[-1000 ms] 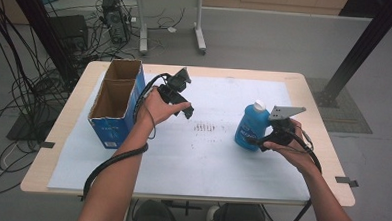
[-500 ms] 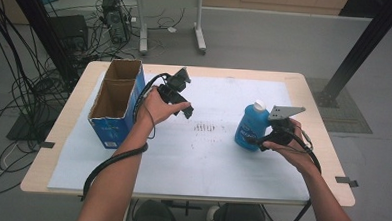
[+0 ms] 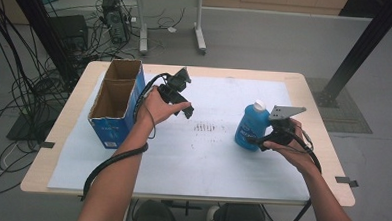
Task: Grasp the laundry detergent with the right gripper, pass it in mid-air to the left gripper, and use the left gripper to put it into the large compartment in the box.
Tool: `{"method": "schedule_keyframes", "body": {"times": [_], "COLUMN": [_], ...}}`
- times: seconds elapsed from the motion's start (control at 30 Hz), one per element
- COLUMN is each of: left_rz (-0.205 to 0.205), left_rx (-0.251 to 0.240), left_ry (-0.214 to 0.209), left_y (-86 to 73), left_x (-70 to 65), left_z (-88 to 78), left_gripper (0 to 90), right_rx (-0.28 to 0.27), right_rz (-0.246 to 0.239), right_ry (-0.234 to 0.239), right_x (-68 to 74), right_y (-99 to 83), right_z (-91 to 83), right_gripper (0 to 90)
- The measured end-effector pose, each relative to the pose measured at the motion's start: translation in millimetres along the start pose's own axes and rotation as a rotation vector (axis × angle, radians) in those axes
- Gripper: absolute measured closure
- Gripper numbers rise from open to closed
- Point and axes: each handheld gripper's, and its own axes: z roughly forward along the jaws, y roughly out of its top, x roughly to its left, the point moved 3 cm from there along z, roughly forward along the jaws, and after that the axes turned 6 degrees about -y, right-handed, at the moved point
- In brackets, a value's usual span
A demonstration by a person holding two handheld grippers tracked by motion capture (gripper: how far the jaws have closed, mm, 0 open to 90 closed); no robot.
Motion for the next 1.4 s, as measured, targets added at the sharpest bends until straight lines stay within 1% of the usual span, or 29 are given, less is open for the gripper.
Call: {"method": "schedule_keyframes", "body": {"times": [0.5, 1.4], "left_rz": [0.001, -0.002], "left_rx": [-0.002, -0.007], "left_ry": [0.0, 0.0], "left_y": [0.2, -0.7], "left_x": [0.0, 1.1], "left_z": [0.4, -0.3], "left_gripper": [6.0, 6.0], "right_rx": [-0.011, -0.013], "right_rz": [0.002, -0.002], "right_ry": [-0.007, -0.011], "right_x": [-0.9, -0.1], "right_y": [0.7, 0.9], "right_z": [-1.6, -1.4], "right_gripper": [3.2, 3.9]}}
